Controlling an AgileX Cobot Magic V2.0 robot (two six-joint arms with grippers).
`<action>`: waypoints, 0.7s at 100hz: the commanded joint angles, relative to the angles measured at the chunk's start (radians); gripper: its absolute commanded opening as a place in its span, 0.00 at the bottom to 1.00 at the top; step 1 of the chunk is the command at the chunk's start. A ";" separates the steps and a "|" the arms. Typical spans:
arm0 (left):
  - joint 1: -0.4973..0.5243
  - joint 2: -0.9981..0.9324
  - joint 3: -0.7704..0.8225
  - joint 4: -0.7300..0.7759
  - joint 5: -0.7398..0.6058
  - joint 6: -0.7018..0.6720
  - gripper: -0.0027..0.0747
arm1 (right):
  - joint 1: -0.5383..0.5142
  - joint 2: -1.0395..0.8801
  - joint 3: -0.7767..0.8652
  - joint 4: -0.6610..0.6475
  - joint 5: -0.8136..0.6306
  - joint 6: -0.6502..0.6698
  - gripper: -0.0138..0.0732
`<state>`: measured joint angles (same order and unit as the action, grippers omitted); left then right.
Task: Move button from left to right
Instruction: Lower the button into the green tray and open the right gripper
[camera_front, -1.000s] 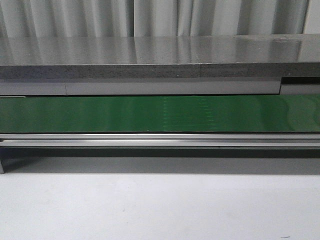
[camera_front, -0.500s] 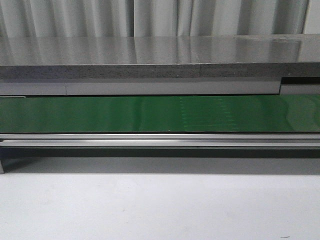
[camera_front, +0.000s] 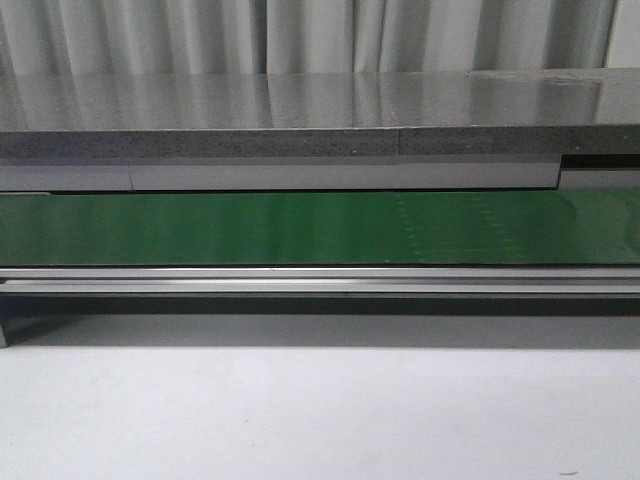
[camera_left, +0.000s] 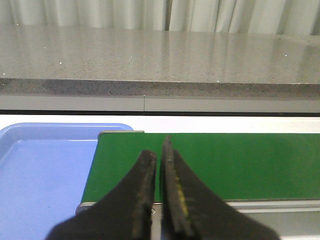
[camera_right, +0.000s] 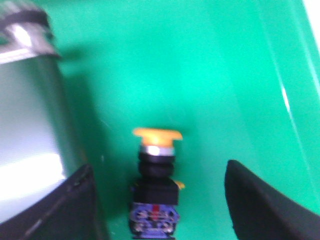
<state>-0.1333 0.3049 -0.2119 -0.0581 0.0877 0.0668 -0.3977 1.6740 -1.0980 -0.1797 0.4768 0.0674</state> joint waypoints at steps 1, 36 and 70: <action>-0.006 0.007 -0.028 -0.008 -0.079 -0.002 0.04 | 0.035 -0.103 -0.030 0.011 -0.074 0.003 0.71; -0.006 0.007 -0.028 -0.008 -0.079 -0.002 0.04 | 0.245 -0.328 0.011 0.022 -0.143 0.003 0.69; -0.006 0.007 -0.028 -0.008 -0.079 -0.002 0.04 | 0.356 -0.615 0.217 0.071 -0.224 0.003 0.69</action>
<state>-0.1333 0.3049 -0.2119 -0.0581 0.0877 0.0668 -0.0563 1.1578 -0.9148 -0.1160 0.3375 0.0713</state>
